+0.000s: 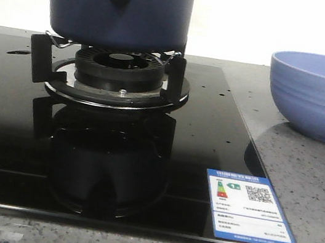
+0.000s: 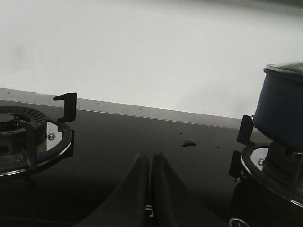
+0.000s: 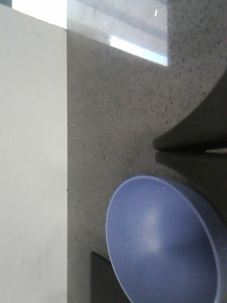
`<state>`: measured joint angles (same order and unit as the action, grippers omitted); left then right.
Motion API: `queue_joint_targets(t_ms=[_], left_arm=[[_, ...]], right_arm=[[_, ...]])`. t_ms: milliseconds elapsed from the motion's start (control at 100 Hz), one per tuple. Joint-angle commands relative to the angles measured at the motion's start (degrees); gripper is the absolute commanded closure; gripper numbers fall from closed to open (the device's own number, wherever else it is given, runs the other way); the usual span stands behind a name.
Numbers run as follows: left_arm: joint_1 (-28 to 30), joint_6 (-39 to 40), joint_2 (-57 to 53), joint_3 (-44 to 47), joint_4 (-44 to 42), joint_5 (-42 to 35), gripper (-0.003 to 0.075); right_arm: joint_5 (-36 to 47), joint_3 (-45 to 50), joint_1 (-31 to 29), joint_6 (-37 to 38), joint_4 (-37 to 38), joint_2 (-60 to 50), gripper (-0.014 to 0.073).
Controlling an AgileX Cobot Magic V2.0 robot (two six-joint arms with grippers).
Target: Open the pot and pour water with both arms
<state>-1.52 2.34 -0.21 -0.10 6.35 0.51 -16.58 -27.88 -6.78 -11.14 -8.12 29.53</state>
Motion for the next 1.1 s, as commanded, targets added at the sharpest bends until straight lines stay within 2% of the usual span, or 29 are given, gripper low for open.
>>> queue_joint_targets(t_ms=[0,160,320,500,560,720,850,1090], left_arm=[[-0.1,0.5,-1.6,1.9,0.0,-4.0,0.0741],[-0.1,0.5,-1.6,1.9,0.0,-4.0,0.0741],[-0.1,0.5,-1.6,1.9,0.0,-4.0,0.0741],[-0.1,0.5,-1.6,1.9,0.0,-4.0,0.0741],[-0.1,0.5,-1.6,1.9,0.0,-4.0,0.0741],[-0.1,0.5,-1.6,1.9,0.0,-4.0,0.0741],[-0.1,0.5,-1.6,1.9,0.0,-4.0,0.0741],[-0.1,0.5,-1.6,1.9,0.0,-4.0,0.0741]], right_arm=[[9.0,1.9,-0.1,5.8,7.2,-3.6,0.0655],[18.2,13.4,2.8,6.0,8.6,-12.6,0.0655],[18.4,23.1,4.7,11.6,11.7,-20.2,0.0655],[18.3,29.9,4.7,12.8,11.7,-27.5,0.0655],[14.2,29.8,4.7,12.9,11.7,-29.9,0.0655],[10.1,29.9,4.3,12.9,12.1,-31.1,0.0655],[10.2,29.9,4.3,12.9,14.7,-31.1,0.0655],[10.3,29.8,4.3,12.9,14.7,-31.1,0.0655]])
